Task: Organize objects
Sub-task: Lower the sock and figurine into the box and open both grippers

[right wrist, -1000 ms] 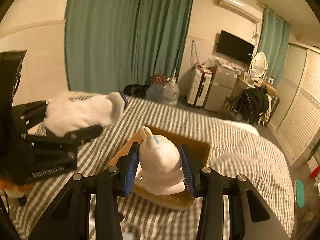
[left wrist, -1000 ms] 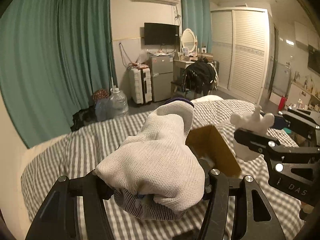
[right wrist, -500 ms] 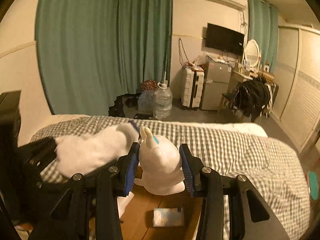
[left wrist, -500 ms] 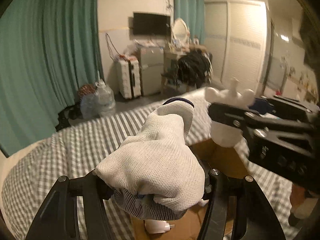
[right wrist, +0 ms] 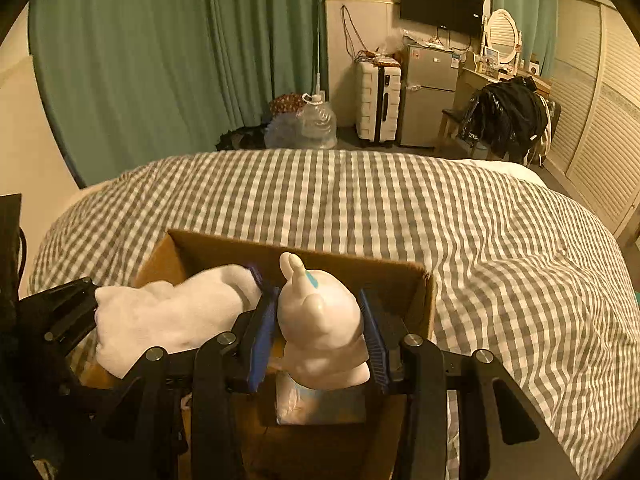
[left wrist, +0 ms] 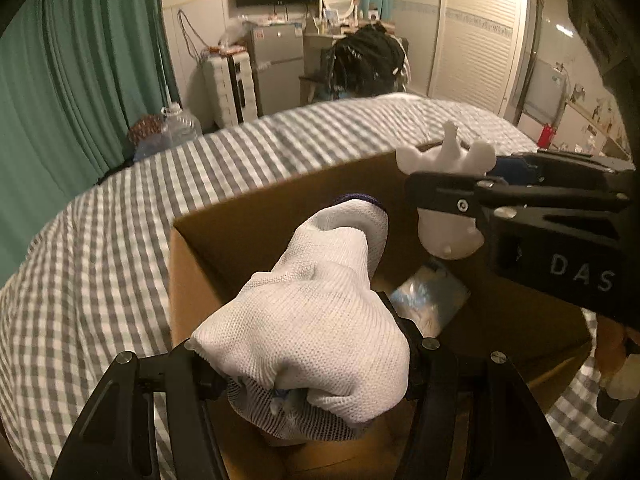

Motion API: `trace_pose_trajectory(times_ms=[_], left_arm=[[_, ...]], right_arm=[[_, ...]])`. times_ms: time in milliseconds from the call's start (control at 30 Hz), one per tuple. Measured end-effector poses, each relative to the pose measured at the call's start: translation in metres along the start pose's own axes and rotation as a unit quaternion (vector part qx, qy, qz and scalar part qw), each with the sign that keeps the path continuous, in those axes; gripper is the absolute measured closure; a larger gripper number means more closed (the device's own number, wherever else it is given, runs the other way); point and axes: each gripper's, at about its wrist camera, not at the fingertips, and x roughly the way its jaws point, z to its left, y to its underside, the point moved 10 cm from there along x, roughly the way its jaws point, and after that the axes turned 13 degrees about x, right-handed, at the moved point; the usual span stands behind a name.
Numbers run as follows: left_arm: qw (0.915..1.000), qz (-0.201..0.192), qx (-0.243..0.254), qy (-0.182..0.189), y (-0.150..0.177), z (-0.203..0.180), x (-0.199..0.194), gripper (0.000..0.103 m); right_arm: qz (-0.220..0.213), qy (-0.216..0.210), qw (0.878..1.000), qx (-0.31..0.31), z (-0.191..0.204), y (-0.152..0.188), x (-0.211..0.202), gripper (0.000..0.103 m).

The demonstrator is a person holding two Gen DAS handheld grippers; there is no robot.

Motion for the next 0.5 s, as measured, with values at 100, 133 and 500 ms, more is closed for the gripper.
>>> trace_pose_trajectory(times_ms=[100, 133, 500], left_arm=[[1.0000, 0.006, 0.000, 0.006, 0.0012, -0.0032, 0.0055, 0.042], [1.0000, 0.005, -0.001, 0.006, 0.0011, -0.0038, 0.0048, 0.041], [0.9998, 0.002, -0.008, 0.019, 0.0016, -0.0051, -0.0040, 0.021]], right_arm=[[0.008, -0.004, 1.000, 0.002, -0.0029, 0.0047, 0.0059, 0.063], [0.009, -0.003, 1.000, 0.001, -0.0041, 0.0045, 0.0075, 0.063], [0.003, -0.012, 1.000, 0.012, -0.0050, 0.0086, 0.0013, 0.049]])
